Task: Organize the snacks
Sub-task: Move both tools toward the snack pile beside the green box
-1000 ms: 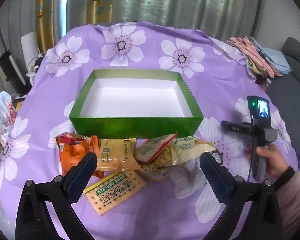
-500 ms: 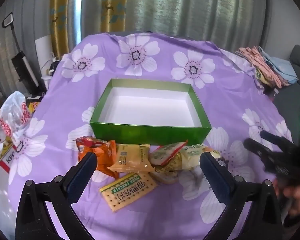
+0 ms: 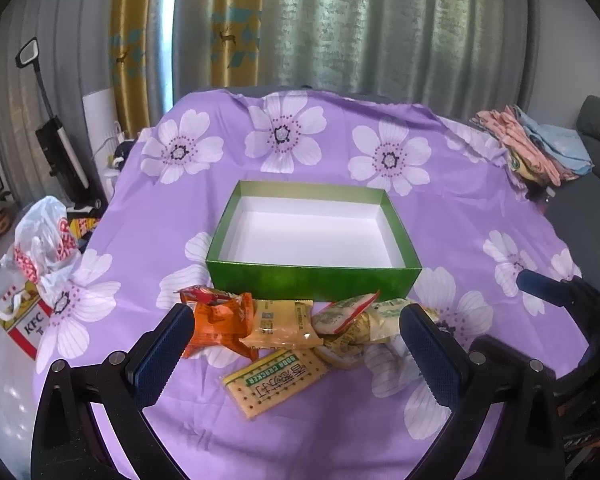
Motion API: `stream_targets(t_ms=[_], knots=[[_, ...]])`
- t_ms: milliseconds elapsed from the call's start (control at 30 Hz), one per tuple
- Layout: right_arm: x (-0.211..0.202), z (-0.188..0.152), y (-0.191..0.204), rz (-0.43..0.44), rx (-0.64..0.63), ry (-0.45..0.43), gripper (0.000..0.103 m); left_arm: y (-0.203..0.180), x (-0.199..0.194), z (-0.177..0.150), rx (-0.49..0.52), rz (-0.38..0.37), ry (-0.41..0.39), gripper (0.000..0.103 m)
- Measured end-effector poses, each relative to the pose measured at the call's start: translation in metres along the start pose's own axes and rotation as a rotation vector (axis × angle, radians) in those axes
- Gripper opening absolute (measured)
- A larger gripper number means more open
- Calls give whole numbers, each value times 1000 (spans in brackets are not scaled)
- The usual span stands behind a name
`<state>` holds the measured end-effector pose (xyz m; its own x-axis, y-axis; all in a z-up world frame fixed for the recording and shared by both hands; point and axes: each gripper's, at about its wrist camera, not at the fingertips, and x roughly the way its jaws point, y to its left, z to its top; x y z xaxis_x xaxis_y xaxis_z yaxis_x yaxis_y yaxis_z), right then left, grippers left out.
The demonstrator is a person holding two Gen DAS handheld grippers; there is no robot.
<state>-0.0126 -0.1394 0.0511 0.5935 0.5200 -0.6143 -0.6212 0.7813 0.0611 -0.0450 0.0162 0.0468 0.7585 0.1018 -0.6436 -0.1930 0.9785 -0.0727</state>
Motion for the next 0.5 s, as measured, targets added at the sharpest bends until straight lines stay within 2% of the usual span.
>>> stream_targets(t_ms=[233,500], knots=[[-4,4,15,-20,-23,-8,103,0,-7,0,5,-19,-11,102],[0,5,17,-101,-24,19,103,-1,-7,-2,5,-25,7,102]])
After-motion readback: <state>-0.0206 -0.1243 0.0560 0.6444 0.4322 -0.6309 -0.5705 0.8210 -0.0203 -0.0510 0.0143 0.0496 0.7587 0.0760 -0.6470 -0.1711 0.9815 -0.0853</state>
